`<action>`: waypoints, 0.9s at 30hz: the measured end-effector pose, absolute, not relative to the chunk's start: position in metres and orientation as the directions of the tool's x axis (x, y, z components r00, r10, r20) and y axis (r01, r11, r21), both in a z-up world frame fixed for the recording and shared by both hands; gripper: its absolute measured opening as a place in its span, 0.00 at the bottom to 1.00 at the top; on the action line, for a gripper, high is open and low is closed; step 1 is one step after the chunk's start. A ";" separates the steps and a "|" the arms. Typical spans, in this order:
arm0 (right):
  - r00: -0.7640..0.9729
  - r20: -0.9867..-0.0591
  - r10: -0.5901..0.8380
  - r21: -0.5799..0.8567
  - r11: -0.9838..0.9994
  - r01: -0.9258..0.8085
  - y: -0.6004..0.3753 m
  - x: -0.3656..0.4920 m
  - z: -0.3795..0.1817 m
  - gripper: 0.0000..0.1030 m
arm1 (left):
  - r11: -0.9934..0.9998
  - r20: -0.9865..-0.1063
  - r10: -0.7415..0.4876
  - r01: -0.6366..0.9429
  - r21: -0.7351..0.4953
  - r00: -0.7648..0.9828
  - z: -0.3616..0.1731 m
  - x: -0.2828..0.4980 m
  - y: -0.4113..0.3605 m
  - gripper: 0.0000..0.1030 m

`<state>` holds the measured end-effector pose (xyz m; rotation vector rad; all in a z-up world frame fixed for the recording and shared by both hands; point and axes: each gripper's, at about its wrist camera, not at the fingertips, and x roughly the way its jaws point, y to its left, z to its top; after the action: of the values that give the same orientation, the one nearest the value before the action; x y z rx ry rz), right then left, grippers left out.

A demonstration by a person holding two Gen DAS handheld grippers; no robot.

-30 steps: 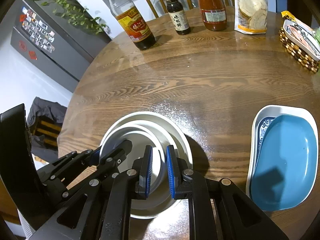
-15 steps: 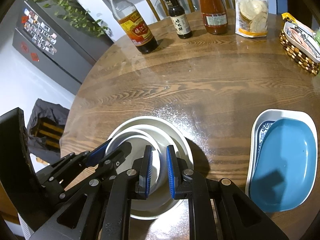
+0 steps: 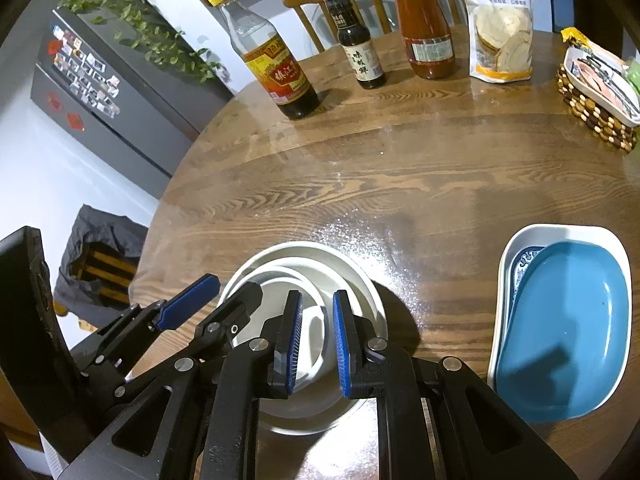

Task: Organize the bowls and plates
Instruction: 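Open both grippers and pull back from the nested bowls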

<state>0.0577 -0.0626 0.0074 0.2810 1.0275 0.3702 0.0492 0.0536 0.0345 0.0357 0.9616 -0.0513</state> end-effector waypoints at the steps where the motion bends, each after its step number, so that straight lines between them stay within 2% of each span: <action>1: 0.465 -0.775 0.427 0.397 0.903 -0.167 -0.063 0.057 0.008 0.16 | 0.998 -0.819 -0.028 0.059 0.007 0.573 0.035 0.048 0.054 0.35; 4: 0.466 -0.773 0.431 0.403 0.900 -0.164 -0.064 0.057 0.010 0.17 | 0.998 -0.815 -0.028 0.056 0.006 0.579 0.038 0.047 0.056 0.39; 7: 0.469 -0.772 0.429 0.407 0.900 -0.154 -0.066 0.057 0.010 0.30 | 0.999 -0.809 -0.027 0.051 0.004 0.588 0.041 0.046 0.057 0.48; 9: 0.476 -0.769 0.428 0.411 0.900 -0.146 -0.068 0.056 0.011 0.38 | 0.999 -0.802 -0.024 0.045 0.003 0.597 0.044 0.044 0.058 0.50; 17: 0.493 -0.761 0.422 0.411 0.901 -0.137 -0.074 0.052 0.017 0.48 | 0.999 -0.789 -0.027 0.040 -0.002 0.613 0.052 0.041 0.060 0.56; 22: 0.495 -0.761 0.419 0.411 0.902 -0.131 -0.080 0.051 0.019 0.55 | 0.999 -0.781 -0.021 0.037 0.003 0.624 0.056 0.039 0.062 0.66; 27: 0.485 -0.762 0.430 0.420 0.897 -0.135 -0.083 0.050 0.019 0.60 | 0.999 -0.782 -0.030 0.045 -0.002 0.623 0.058 0.037 0.064 0.69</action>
<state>0.0501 -0.0834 0.0191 0.3241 1.0107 0.3510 0.0365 0.0641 0.0576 0.0178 0.8976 -0.0427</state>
